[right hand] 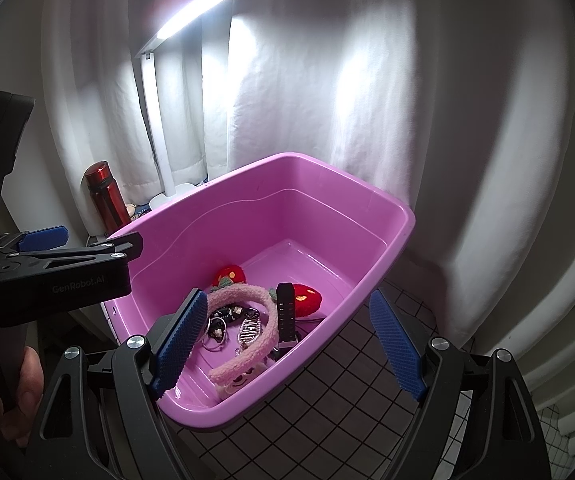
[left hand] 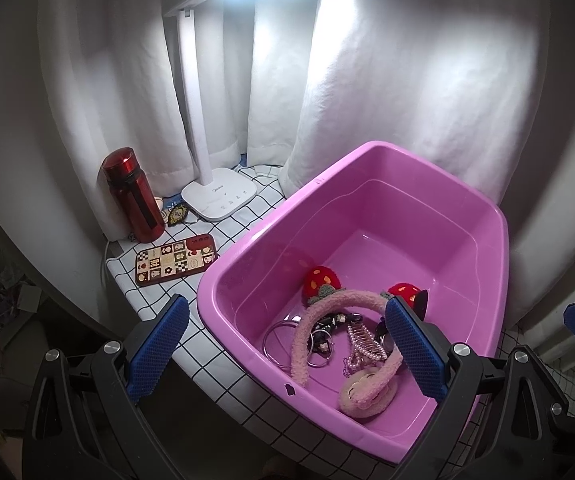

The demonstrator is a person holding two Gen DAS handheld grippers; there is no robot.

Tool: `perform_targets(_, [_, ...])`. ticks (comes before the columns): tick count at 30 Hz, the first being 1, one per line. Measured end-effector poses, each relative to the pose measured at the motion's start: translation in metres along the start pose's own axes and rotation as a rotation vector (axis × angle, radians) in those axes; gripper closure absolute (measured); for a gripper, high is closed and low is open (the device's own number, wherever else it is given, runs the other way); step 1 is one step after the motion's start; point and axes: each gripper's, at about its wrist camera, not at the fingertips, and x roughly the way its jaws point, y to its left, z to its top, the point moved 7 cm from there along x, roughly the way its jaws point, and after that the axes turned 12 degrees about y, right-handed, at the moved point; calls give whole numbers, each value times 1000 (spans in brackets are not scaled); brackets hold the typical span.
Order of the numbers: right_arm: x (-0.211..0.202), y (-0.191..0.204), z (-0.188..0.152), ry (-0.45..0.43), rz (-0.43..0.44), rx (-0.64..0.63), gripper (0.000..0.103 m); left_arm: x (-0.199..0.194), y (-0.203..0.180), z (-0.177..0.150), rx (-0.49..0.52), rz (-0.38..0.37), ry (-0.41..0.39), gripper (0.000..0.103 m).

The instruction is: Organize jewelry

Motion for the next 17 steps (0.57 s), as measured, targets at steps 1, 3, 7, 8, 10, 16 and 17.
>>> perform_targets(1, [0, 0, 0, 0, 0, 0, 24, 0, 1, 0, -1, -5, -6, 6])
perform_targets(3, [0, 0, 0, 0, 0, 0, 24, -2, 0, -1, 0, -17, -16, 6])
perform_targets(7, [0, 0, 0, 0, 0, -1, 24, -4, -2, -1, 10, -16, -36, 6])
perform_targets(8, [0, 0, 0, 0, 0, -1, 24, -5, -3, 0, 11, -11, -37, 6])
perform_targets(10, [0, 0, 0, 0, 0, -1, 24, -4, -1, 1, 2, 9, -25, 6])
perform_targets(16, [0, 0, 0, 1, 1, 2, 24, 3, 4, -1, -18, 19, 17, 6])
perform_targets(17, [0, 0, 0, 1, 1, -1, 24, 3, 4, -1, -20, 18, 20, 6])
